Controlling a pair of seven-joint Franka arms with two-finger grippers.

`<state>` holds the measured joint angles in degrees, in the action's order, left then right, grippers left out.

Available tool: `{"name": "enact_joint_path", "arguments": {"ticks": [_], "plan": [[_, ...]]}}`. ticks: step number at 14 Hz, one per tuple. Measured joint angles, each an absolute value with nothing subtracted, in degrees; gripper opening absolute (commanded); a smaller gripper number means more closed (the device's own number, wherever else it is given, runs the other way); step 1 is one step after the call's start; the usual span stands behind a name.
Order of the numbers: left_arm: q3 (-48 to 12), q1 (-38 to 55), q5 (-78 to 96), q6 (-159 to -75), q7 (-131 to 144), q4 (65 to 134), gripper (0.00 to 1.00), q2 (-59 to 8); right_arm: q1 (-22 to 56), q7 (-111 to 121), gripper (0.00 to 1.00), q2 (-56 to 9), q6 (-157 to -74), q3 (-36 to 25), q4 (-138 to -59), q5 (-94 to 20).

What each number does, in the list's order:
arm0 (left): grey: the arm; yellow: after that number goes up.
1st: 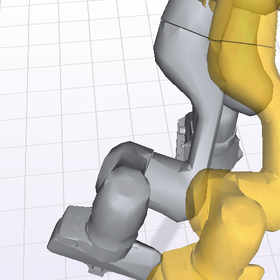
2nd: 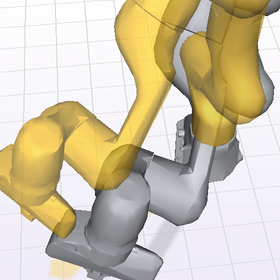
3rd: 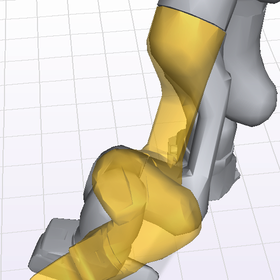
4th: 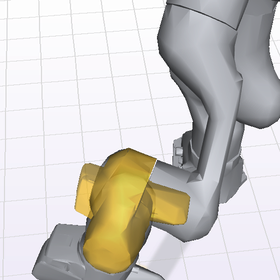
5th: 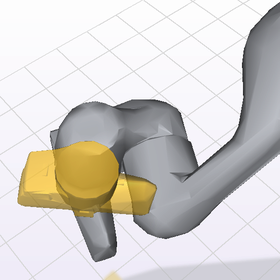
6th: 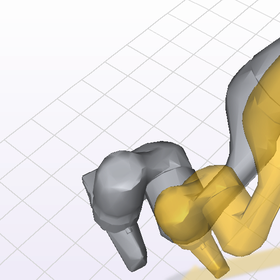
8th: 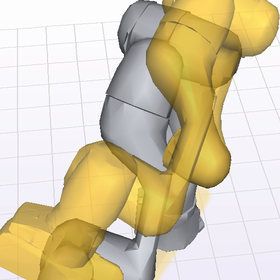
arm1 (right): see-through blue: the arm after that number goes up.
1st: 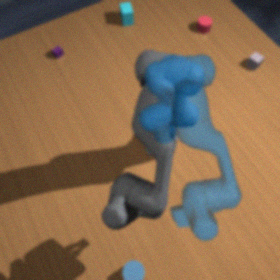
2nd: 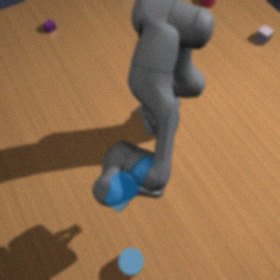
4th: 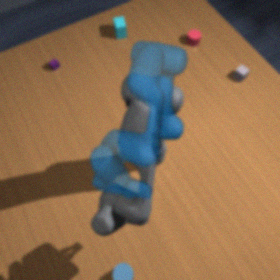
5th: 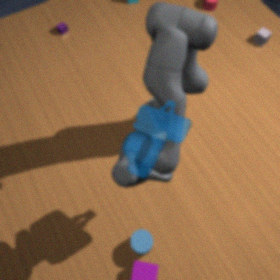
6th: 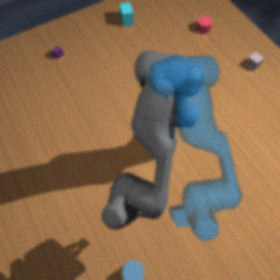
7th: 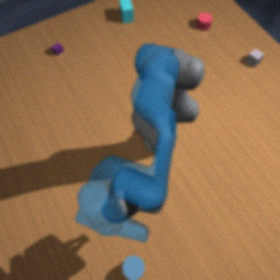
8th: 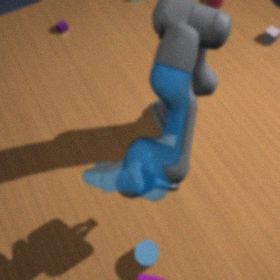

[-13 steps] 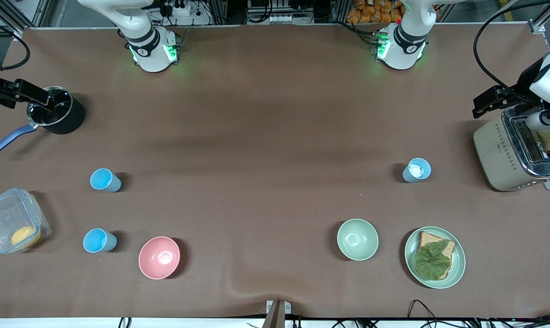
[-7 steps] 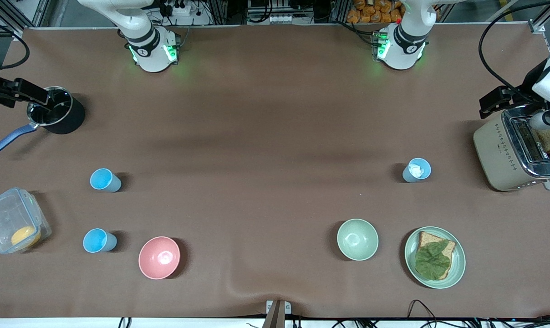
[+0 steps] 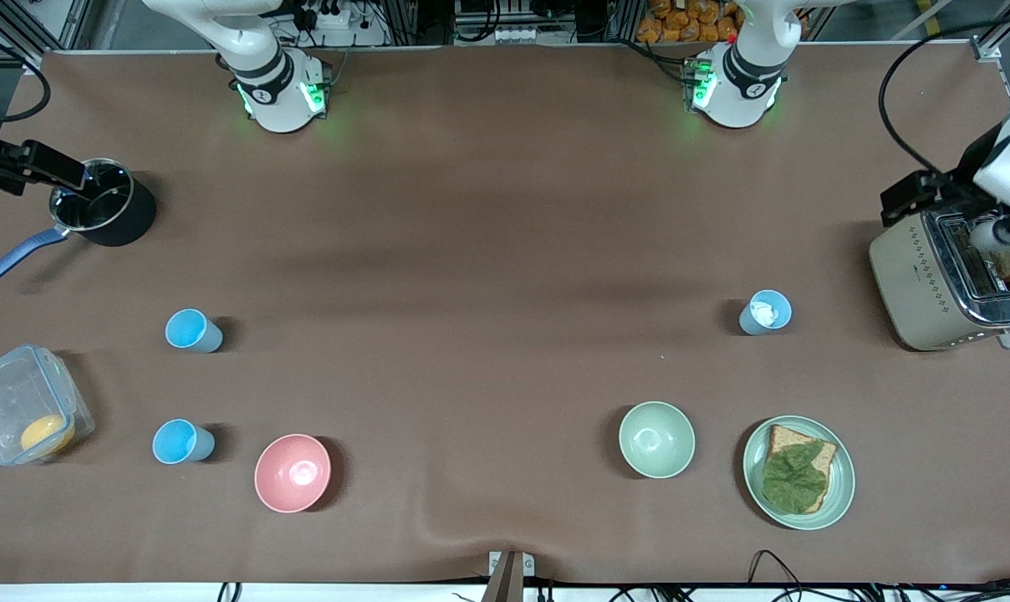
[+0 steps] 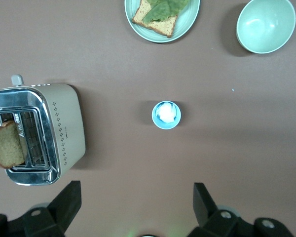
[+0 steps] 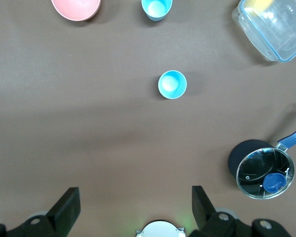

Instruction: Stack blue cups with both arms

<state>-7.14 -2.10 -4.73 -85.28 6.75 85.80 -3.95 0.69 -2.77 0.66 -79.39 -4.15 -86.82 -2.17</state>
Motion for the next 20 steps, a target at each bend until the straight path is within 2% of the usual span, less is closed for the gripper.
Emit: {"name": "enact_joint_path", "arguments": {"ticks": [8,12,15,20], "plan": [[-7.1,-3.6,-4.8,-100.6,6.6,95.8,1.00,-9.5,-2.7,-3.0,1.00,-1.8,-83.9,-4.3,-91.9,-2.1],[-7.4,-3.6,-4.8,-107.6,6.6,104.0,1.00,-9.9,-3.3,-3.0,1.00,-3.2,-92.9,-4.3,-98.8,-2.1],[-7.4,-3.6,-4.8,-112.1,6.6,109.4,1.00,-9.8,-5.2,-3.0,1.00,-8.4,-99.2,-4.4,-102.2,-2.1],[-7.3,-4.6,-4.8,-122.9,6.6,119.1,1.00,-9.9,-7.9,-2.9,1.00,-20.4,-107.8,-4.4,-102.7,-2.1]]}}
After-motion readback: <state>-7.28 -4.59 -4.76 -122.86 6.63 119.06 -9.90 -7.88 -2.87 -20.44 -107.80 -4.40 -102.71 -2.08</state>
